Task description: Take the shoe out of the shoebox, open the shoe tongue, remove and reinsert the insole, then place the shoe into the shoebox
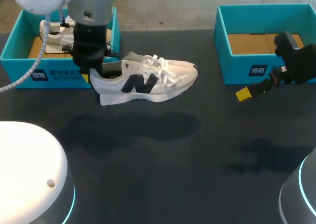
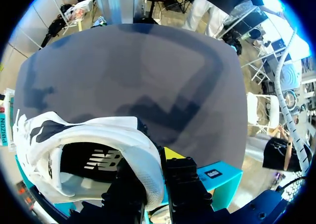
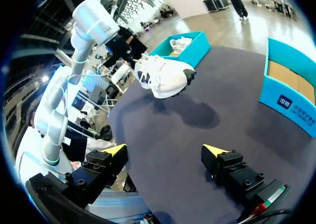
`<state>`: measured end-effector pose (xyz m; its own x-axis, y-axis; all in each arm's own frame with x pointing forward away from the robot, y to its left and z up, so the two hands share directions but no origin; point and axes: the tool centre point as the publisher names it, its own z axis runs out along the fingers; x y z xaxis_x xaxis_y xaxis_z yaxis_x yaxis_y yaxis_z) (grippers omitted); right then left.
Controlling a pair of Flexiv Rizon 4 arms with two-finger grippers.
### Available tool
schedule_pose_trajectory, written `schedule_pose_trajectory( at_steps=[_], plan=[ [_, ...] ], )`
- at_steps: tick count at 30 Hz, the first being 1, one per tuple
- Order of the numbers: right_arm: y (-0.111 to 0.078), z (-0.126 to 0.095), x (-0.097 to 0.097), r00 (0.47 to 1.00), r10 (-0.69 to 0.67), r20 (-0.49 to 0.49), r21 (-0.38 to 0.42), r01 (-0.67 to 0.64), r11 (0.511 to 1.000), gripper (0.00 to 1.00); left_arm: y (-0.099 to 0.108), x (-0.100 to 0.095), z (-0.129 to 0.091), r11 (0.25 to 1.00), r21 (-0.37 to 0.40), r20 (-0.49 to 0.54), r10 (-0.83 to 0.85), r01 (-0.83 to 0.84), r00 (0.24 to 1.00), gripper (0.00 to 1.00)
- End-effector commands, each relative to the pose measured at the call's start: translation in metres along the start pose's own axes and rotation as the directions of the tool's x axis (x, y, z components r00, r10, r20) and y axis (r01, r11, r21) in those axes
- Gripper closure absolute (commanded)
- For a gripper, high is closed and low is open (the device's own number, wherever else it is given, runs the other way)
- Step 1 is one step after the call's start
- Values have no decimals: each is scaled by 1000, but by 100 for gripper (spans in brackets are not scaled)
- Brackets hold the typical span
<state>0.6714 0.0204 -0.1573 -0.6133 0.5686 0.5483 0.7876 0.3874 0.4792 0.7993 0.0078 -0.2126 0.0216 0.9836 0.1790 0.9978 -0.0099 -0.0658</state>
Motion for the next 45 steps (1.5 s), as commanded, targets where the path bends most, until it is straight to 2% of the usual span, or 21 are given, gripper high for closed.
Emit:
schedule_pose_trajectory(
  at_steps=[1,12,24,31,35,45],
  plan=[
    [1,1,0,1000,2,2,2,-2,1000,0,-4,-11,6,1000,-19,-18,13,-13,1000,100],
    [1,1,0,1000,2,2,2,-2,1000,0,1,-28,36,999,-37,-46,32,-34,998,100],
    [1,1,0,1000,2,2,2,-2,1000,0,2,-50,88,993,-47,-111,103,-108,989,100],
    [1,1,0,1000,2,2,2,-2,1000,0,5,-54,115,994,-18,-91,104,-106,990,100],
    [1,1,0,1000,2,2,2,-2,1000,0,6,-59,132,995,-1,-116,102,-102,988,100],
    [1,1,0,1000,2,2,2,-2,1000,0,3,-70,152,993,18,-139,115,-114,984,100]
  ],
)
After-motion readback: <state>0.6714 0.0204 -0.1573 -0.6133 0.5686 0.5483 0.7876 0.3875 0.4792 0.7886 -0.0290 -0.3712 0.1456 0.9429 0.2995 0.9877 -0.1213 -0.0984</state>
